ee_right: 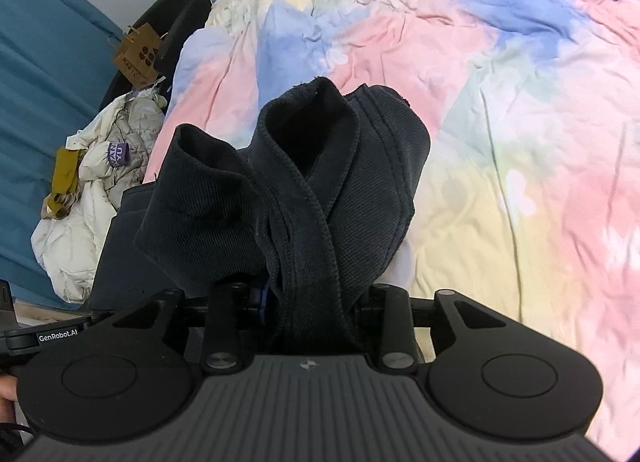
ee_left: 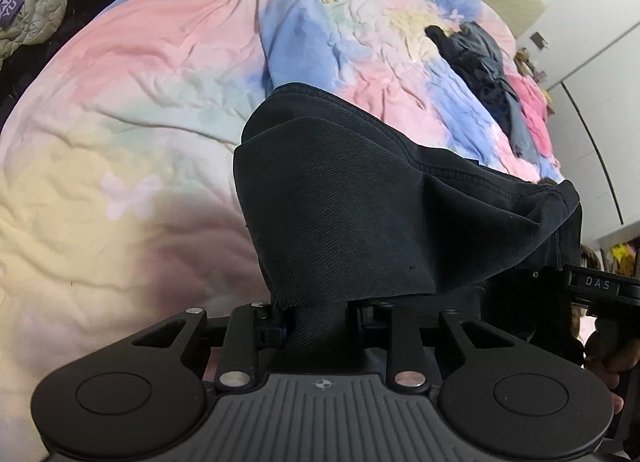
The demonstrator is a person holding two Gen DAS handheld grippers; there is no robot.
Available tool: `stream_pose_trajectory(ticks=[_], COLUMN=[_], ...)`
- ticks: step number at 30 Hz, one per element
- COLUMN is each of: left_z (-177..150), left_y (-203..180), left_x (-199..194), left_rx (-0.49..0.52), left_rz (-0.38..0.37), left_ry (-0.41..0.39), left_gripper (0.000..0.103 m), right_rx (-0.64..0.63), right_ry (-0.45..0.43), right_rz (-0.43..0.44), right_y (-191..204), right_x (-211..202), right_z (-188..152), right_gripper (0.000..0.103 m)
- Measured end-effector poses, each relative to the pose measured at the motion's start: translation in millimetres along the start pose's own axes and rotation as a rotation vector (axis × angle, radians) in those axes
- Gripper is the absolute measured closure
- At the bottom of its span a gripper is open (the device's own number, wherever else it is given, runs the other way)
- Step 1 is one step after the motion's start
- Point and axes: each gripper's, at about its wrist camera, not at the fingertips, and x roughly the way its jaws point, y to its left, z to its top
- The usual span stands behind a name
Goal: Fold clothes
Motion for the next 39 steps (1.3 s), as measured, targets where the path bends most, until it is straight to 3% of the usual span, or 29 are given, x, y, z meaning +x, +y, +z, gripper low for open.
stream_pose_trajectory(ticks=[8,16,25,39], left_z=[-31.9,-67.9,-111.1,-128.3], left_y=[-27.1,-85.4,-228.5,-490.3], left_x=[-22.5,-16.0,13.4,142.1], left_rx=[0.048,0.114,0.165,0.347], left_rz=[-0.042,-0.050,-0.070,-0.120], left_ry=[0.037,0.053,0.032,0.093], left_gripper=[0.075,0.075,0.074,0.074], right_rx=[0.050,0.109,0.134,0.282], right_ry=[-0.052,-0.106,-0.175,-0.300], right_rz=[-0.048,-0.047,-0.048,-0.067], right_y=[-7.2,-63.4,-178.3,-408.9], right_x=[-44.1,-83.8,-167.5,-279.7], right_z=[-50.8,-79.3,-74.2,-63.5], right_gripper=[0.068,0.068,0.068,0.067])
